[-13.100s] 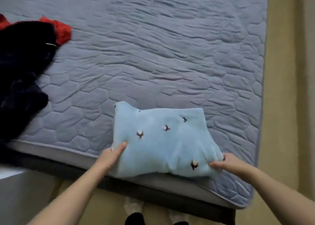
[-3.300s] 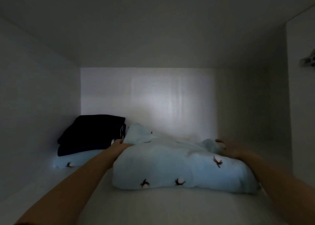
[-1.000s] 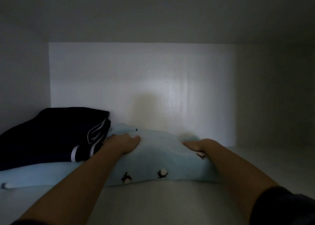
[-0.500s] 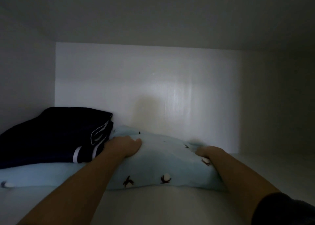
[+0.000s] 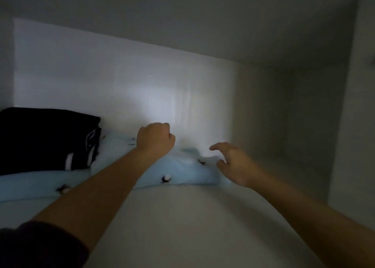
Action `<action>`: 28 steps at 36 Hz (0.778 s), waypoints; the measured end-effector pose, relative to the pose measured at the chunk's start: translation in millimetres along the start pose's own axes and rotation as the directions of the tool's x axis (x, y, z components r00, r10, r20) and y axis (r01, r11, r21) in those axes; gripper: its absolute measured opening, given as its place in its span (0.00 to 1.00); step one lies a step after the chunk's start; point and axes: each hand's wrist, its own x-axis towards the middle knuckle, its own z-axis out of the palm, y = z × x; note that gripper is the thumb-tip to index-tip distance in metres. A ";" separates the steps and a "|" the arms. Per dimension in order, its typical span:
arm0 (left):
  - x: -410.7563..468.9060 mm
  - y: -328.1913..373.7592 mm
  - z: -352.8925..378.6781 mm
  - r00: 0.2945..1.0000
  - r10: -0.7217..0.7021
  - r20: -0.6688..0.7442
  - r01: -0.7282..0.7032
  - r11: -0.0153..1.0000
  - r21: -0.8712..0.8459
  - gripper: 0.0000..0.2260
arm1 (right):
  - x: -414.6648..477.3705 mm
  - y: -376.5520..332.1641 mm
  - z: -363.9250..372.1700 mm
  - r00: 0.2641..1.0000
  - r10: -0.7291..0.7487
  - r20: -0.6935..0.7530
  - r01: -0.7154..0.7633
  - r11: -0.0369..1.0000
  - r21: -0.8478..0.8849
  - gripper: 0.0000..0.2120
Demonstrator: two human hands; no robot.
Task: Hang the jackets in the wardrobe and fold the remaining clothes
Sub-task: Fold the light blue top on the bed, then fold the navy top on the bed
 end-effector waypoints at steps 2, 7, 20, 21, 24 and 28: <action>-6.3 33.6 -16.5 0.995 0.091 -0.026 -0.093 0.992 -0.080 0.10 | -41.2 -2.7 -14.5 0.997 0.029 -0.068 -0.026 0.999 0.047 0.20; -58.6 131.8 -68.0 0.915 0.390 -0.100 -0.403 0.874 -0.271 0.07 | -155.0 -1.8 -51.6 0.960 0.176 -0.220 -0.151 0.980 0.128 0.19; -275.5 310.4 -176.3 0.297 0.917 -0.265 -0.892 0.168 -0.420 0.15 | -493.3 -23.3 -147.4 0.678 0.594 -0.433 -0.457 0.802 0.384 0.25; -292.0 328.8 -184.5 0.267 0.920 -0.288 -0.889 0.119 -0.442 0.16 | -521.6 -26.3 -154.7 0.646 0.622 -0.443 -0.493 0.783 0.380 0.25; -340.9 378.5 -208.9 0.187 0.913 -0.363 -0.888 -0.001 -0.460 0.18 | -596.1 -35.3 -173.5 0.552 0.699 -0.454 -0.578 0.714 0.395 0.23; -442.6 455.8 -256.6 0.152 0.897 -0.415 -0.785 -0.145 -0.602 0.09 | -729.3 -57.0 -210.9 0.387 0.783 -0.487 -0.685 0.597 0.417 0.24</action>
